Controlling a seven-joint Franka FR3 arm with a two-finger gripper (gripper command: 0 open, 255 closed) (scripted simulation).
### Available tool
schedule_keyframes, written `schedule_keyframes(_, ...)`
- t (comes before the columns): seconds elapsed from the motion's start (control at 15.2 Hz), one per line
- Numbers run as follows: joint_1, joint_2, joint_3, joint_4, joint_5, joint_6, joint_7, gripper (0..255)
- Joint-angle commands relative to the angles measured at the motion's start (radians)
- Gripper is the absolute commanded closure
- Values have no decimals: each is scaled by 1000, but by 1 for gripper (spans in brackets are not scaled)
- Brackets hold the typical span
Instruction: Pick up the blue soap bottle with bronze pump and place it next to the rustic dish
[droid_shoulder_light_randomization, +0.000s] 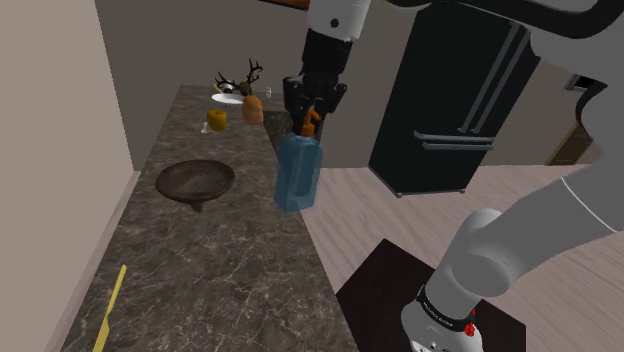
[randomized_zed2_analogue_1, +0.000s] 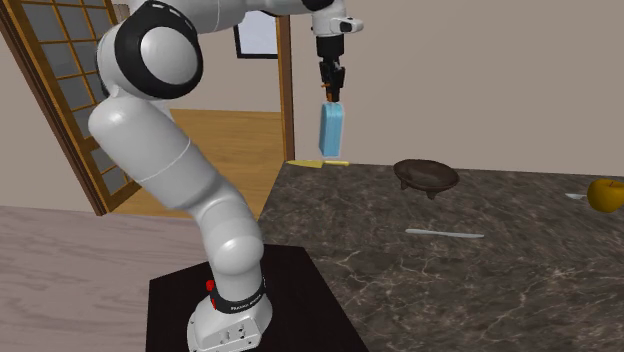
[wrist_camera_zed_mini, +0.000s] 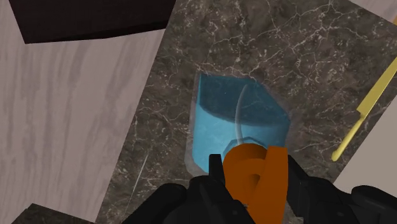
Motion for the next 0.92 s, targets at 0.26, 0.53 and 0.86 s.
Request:
schedule_keyframes(0.26,-22,217,66,123,-71,86,55,255)
schedule_keyframes(0.53,-21,379,105,236,-144,119,103,255)
schedule_keyframes(0.86,16,601,132,423,-259,123,164,255)
